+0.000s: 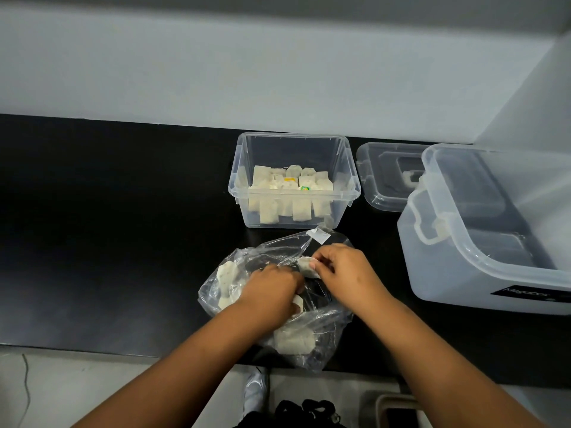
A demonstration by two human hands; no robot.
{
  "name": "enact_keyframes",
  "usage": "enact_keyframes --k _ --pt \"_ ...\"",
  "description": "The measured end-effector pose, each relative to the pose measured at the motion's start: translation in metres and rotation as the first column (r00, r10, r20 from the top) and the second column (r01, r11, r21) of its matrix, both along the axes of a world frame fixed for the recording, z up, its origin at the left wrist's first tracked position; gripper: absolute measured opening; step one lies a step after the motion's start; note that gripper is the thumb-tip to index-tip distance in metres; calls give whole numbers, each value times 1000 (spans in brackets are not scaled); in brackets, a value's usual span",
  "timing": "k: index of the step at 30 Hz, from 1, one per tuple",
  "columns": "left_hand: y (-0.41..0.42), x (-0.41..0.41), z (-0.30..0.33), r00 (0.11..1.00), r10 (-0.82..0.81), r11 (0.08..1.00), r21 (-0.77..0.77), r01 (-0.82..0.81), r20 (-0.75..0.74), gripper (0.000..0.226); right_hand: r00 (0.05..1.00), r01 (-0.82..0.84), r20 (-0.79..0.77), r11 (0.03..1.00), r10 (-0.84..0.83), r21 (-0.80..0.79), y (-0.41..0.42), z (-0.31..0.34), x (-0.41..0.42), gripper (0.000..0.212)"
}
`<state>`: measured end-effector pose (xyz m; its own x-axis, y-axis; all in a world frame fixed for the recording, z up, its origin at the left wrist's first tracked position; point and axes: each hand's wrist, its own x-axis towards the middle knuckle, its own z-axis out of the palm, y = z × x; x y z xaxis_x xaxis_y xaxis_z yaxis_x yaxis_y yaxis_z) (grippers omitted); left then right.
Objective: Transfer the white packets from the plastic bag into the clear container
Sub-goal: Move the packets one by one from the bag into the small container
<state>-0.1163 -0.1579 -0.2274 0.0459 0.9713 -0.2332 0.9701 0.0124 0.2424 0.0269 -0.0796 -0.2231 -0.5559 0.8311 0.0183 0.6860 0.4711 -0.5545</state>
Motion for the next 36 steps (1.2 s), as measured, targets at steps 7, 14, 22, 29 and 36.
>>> enact_keyframes --k 7,14,22,29,36 --pt "3 1 0 999 23 999 -51 -20 50 18 1000 -12 -15 1000 12 -2 1 5 -1 15" --pt "6 -10 11 956 141 990 -50 -132 257 10 992 37 -121 998 -42 -49 3 22 2 12" --pt "16 -32 64 882 144 977 75 -198 449 7 949 36 -305 988 -81 -151 17 57 -4 9" --pt "40 -70 113 828 116 920 256 -298 548 6 905 15 -422 994 -58 -104 53 103 -27 17" --pt "81 -108 139 834 145 839 380 -389 533 7 978 -25 -209 997 10 -67 104 118 -78 11"
